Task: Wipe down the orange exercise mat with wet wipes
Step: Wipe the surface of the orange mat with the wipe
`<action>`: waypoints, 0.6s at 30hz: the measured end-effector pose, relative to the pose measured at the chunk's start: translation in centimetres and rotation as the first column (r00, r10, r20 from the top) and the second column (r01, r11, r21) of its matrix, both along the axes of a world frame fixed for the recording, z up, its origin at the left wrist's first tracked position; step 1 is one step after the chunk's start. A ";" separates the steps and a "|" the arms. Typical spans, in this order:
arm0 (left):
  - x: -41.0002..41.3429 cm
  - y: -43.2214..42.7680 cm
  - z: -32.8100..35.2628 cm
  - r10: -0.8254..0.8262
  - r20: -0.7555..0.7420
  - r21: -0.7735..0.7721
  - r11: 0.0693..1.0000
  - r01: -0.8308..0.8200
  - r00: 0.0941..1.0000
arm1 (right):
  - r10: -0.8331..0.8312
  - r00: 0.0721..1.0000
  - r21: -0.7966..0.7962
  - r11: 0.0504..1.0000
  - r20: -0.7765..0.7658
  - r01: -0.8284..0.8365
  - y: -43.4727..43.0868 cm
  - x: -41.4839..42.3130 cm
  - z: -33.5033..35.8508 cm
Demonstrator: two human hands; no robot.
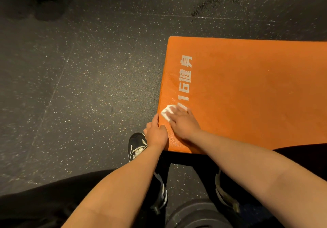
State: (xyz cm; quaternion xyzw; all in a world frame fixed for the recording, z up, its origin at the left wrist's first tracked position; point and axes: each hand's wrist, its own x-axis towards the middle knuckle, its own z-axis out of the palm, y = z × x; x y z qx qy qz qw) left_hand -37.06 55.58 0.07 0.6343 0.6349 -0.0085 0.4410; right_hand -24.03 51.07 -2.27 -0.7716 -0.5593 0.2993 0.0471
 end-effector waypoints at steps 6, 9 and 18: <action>0.6 0.0 0.0 -0.082 -0.063 -0.003 0.997 0.082 0.995 | -0.229 0.973 -0.091 0.970 -0.030 0.225 0.6 -0.3 -0.1; 0.6 -0.1 -0.5 -0.073 -0.052 -0.019 0.997 0.072 0.996 | -0.077 0.990 -0.045 0.996 -0.121 0.072 1.0 -1.5 0.0; 1.8 1.1 -1.1 -0.148 -0.086 0.010 0.989 0.149 0.985 | -0.462 0.885 -0.198 0.863 0.061 0.465 0.5 2.6 -1.0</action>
